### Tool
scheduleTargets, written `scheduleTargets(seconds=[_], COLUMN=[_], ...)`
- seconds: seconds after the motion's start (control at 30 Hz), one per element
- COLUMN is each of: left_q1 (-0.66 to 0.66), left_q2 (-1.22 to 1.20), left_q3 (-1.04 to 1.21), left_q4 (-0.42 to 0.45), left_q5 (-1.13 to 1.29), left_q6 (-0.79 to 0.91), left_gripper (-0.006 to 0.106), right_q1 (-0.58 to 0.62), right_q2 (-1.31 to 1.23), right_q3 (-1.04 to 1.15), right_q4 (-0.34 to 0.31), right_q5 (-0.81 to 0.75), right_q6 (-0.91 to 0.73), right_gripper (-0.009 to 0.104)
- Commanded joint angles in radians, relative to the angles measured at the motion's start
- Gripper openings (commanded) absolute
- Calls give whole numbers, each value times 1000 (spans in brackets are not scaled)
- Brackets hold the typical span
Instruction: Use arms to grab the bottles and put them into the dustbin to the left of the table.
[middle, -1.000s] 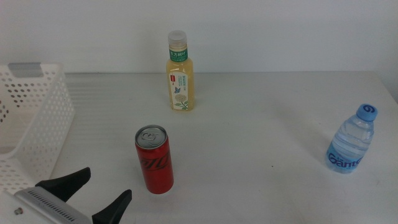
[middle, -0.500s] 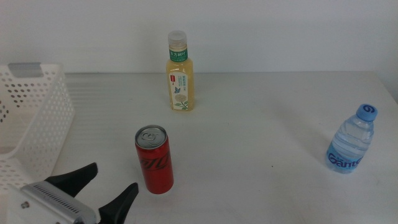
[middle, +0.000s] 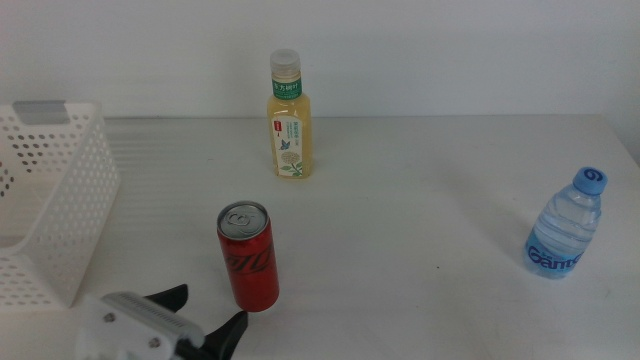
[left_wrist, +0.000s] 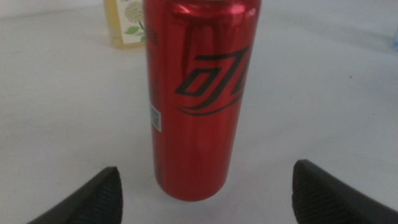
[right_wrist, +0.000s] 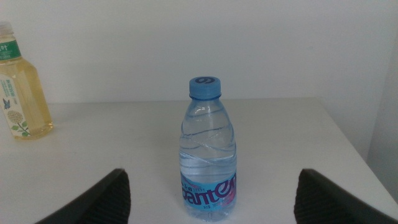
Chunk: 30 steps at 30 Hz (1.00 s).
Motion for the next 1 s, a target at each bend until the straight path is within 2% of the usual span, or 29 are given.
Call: scheduleTargets(seconds=[0.0, 0.97], left_q1=[-3, 29], left_q2=[14, 219], left_q3=[-36, -286], left_q4=[9, -13], left_q5=[-186, -186], left_q6=[-23, -11], left_gripper=[89, 89], right_q1=[-5, -5], right_q2=[-27, -27], right_q3=[-7, -7], right_q4=[-3, -3], right_q5=[-77, -77], right_q6=[-8, -8], right_gripper=[76, 76])
